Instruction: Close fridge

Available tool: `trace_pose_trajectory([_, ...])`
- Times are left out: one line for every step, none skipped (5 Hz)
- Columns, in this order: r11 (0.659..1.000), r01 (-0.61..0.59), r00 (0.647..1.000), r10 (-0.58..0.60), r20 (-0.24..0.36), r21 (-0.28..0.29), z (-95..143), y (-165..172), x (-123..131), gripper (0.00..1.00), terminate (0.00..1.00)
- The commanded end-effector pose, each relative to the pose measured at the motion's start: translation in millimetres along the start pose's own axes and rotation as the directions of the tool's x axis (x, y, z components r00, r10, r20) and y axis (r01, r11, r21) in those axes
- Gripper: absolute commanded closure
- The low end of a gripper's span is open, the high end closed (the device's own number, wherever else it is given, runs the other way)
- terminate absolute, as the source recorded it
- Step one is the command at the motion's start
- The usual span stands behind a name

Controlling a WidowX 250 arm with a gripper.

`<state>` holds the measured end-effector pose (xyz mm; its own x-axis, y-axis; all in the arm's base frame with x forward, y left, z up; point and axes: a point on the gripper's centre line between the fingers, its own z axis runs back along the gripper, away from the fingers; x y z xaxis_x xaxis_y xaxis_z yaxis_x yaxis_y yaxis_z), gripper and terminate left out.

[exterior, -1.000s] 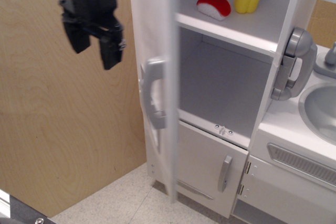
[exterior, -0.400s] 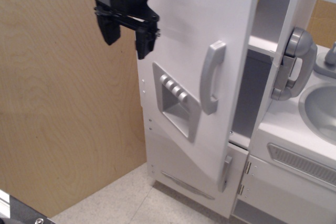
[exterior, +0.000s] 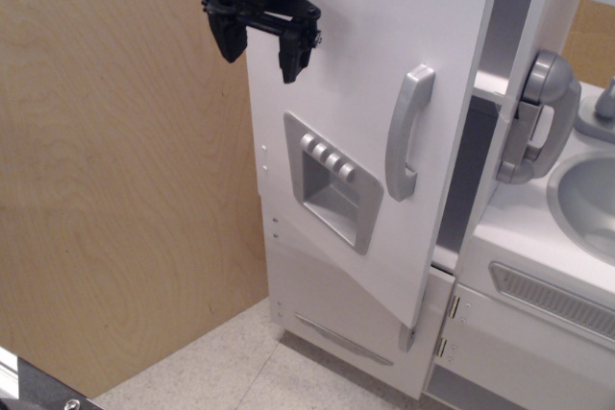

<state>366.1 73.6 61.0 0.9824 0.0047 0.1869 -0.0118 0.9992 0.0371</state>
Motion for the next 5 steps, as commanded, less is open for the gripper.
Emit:
trace_pose_trajectory([0.999,-0.044,0.997,0.043,0.068,0.014,14,3,31,0.00,0.00])
trace_pose_trajectory([0.998,-0.060,0.995,0.059,0.074,0.005,12,3,39,0.00,0.00])
trace_pose_trajectory([0.998,-0.066,0.995,0.065,0.076,0.012,9,3,45,0.00,0.00])
trace_pose_trajectory([0.997,-0.075,0.995,0.075,0.068,-0.007,5,4,52,0.00,0.00])
trace_pose_trajectory([0.996,-0.082,0.992,0.083,0.094,-0.017,5,7,57,0.00,0.00])
